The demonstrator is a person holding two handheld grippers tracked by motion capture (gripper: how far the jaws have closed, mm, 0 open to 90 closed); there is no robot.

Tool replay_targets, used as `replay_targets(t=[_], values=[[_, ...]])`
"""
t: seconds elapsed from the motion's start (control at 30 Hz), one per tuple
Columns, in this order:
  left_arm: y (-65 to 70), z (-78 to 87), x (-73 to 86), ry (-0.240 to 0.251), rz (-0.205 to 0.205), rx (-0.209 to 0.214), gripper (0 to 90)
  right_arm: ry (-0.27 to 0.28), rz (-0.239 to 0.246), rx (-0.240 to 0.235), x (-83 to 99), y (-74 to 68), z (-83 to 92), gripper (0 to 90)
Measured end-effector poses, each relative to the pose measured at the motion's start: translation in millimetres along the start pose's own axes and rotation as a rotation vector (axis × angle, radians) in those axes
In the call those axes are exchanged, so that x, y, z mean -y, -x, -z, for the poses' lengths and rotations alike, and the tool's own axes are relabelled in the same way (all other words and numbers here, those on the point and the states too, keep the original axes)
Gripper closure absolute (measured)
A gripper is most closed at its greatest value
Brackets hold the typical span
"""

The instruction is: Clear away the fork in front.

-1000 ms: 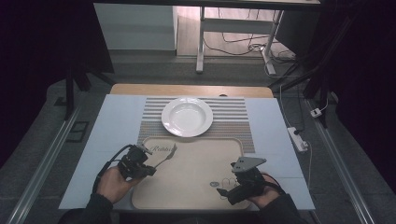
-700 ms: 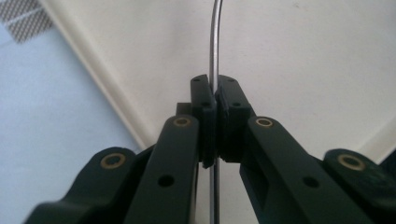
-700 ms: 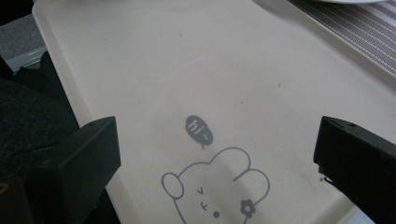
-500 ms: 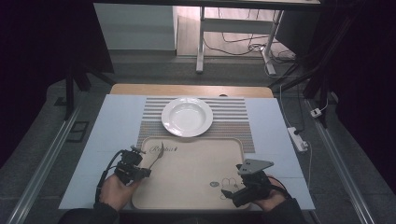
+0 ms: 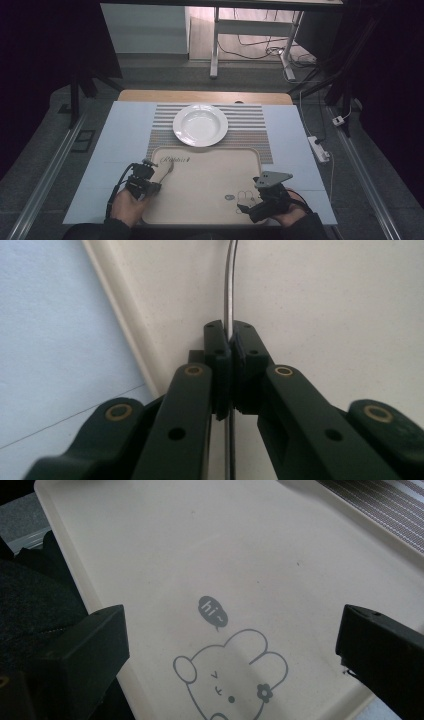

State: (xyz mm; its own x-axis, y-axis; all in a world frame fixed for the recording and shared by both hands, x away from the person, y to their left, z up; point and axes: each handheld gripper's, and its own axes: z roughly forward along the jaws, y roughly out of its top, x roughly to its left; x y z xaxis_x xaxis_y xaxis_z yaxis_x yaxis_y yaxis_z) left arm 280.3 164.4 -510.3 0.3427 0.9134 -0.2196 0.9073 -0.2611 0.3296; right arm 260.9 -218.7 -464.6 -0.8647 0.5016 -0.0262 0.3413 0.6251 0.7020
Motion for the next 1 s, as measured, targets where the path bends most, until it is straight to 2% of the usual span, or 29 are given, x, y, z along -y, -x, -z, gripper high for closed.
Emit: replay_targets(t=[0.3,0.4,0.5,0.6,0.67,0.73,0.83,0.97,1.0], values=[[-3.9,1.5,-1.1,0.014,-0.013,0.035,79.0,-0.006,0.005,-0.005,0.4,0.2,-1.0,0.7],[-5.3,7.1,-2.1,0.044,-0.021,0.046,75.1,-0.006,0.005,-0.005,0.5,0.7,-0.8,0.7],[-7.1,12.9,-5.3,0.076,-0.039,0.058,74.9,-0.002,0.002,-0.001,0.6,1.3,0.1,0.7],[-9.3,17.8,-11.9,0.107,-0.064,0.072,78.5,-0.003,-0.009,0.004,1.5,2.2,2.8,0.6],[-11.6,20.0,-17.8,0.127,-0.081,0.090,84.3,-0.007,-0.023,0.007,3.1,2.4,5.2,0.6],[-13.6,19.6,-25.9,0.124,-0.096,0.094,89.0,-0.009,-0.044,0.011,5.3,2.6,8.3,0.6],[-14.7,14.2,-38.0,0.113,-0.130,0.083,89.2,-0.002,-0.082,0.019,9.6,1.6,14.3,0.0],[-18.5,4.4,-48.5,0.088,-0.148,0.069,89.2,0.033,-0.131,0.034,16.8,-3.9,26.9,0.0],[-19.4,2.9,-50.8,0.089,-0.150,0.071,89.2,0.033,-0.131,0.034,16.8,-3.9,26.9,0.0]])
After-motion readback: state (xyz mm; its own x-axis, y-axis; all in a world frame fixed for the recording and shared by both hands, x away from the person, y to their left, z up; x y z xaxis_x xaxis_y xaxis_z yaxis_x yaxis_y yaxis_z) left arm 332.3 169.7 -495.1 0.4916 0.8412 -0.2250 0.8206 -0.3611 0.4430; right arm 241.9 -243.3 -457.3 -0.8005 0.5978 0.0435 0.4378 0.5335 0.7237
